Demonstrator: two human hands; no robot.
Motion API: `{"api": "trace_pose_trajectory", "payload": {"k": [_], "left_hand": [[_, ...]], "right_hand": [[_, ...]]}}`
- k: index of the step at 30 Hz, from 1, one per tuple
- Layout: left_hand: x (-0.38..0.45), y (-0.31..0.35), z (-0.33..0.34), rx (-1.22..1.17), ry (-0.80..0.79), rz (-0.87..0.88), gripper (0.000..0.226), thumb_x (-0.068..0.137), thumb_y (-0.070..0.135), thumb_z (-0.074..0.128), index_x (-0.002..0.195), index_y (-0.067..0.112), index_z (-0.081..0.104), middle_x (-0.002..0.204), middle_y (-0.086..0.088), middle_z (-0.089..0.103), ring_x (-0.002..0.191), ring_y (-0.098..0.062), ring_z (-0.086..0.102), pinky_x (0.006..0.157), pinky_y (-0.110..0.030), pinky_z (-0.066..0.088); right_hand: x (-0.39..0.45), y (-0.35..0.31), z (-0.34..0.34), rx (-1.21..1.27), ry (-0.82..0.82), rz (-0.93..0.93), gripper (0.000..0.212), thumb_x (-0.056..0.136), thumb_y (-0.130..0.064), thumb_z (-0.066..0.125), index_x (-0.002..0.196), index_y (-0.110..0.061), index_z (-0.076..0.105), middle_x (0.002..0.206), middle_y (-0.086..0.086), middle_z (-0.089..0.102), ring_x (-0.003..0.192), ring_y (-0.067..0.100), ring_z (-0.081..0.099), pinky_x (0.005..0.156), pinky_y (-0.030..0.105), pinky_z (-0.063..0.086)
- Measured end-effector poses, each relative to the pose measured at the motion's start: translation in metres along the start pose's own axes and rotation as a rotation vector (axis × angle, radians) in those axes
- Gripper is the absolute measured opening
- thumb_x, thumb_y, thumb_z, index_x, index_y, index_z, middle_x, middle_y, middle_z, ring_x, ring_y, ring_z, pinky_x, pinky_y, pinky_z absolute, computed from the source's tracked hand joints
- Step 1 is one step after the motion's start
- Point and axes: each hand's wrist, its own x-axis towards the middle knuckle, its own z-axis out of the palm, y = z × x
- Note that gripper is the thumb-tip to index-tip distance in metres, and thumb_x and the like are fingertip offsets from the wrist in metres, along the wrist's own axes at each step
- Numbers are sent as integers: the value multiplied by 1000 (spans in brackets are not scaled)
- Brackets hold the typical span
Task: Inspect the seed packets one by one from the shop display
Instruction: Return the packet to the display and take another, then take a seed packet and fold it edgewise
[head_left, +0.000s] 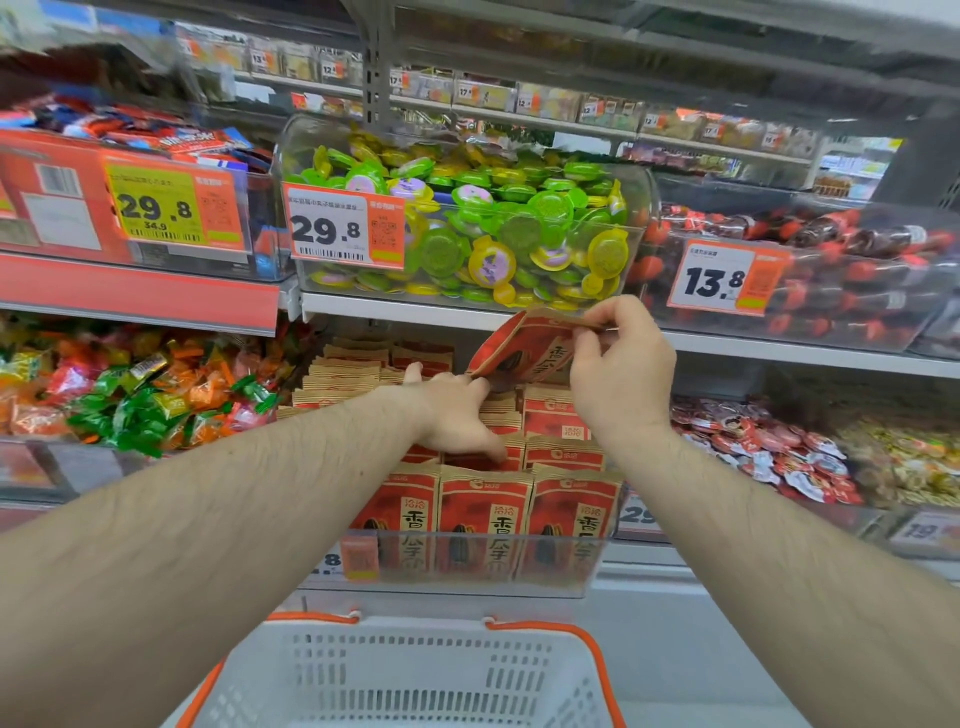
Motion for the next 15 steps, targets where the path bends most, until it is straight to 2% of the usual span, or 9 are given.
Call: {"api": "trace_pose_trajectory", "payload": {"k": [5,8,10,11,13,15], "left_hand": [[-3,-6,3,-11,43,34,97,75,74,53,154,24,28,157,-4,34,148,-26,21,121,-57,3],[-15,-11,-2,-87,142,38,80,84,55,61,152,22,35,158,-5,34,150,-23,18,123,-50,2],[-24,-19,-6,-134,272,25,60,84,37,64,141,23,51,147,-5,49,142,-25,35,122,-46,15],[-27,-24,-8,-169,354,9,47,83,29,64,129,25,58,137,-3,57,133,-26,45,117,-42,27],[-38,-30,-12,-332,500,-56,24,80,17,60,100,31,61,112,1,64,112,-27,57,94,-35,44],[-48,-32,-20,-502,586,-114,21,82,9,55,87,29,56,96,3,61,95,-26,58,78,-31,43]], "right_hand": [[1,-2,-8,34,65,-28,16,90,-5,56,86,-20,53,87,6,64,81,23,60,73,31,48],[1,-6,-12,39,94,-35,16,89,-5,56,85,-20,52,85,6,64,80,25,60,72,33,48],[0,-12,-14,54,105,-44,16,89,-6,57,86,-21,52,86,6,64,80,26,60,73,35,48],[0,-16,-14,61,108,-48,16,89,-6,57,86,-21,52,86,6,64,81,26,60,73,36,49],[-2,-26,-14,81,108,-52,16,89,-6,57,85,-21,51,86,6,63,82,27,61,74,37,49],[-5,-35,-15,99,108,-54,18,89,-6,57,84,-23,51,86,6,63,82,28,61,75,39,50]]}}
